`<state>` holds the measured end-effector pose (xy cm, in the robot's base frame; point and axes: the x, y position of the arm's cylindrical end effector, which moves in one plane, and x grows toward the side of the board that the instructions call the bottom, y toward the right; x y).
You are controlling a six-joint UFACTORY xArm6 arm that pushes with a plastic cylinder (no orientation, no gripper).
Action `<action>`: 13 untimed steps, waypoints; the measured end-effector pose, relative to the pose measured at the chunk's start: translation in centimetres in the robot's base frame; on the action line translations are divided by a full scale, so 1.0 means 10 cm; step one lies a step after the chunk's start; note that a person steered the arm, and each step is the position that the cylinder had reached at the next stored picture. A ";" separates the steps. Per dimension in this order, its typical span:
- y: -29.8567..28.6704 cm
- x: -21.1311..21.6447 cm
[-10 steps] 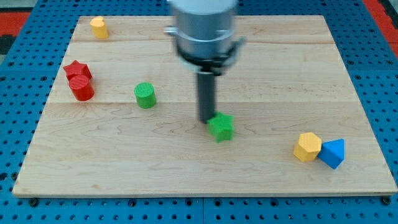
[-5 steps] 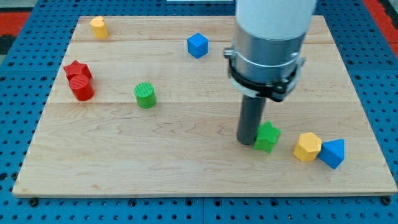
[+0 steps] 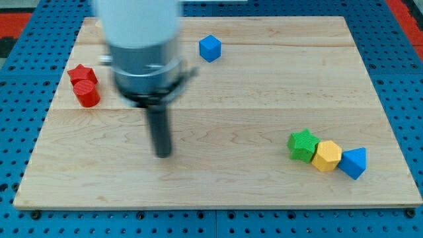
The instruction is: Place the green blocks close to the hexagon
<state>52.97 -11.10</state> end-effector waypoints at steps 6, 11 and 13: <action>1.83 -1.06; 3.52 -0.61; 3.65 -0.85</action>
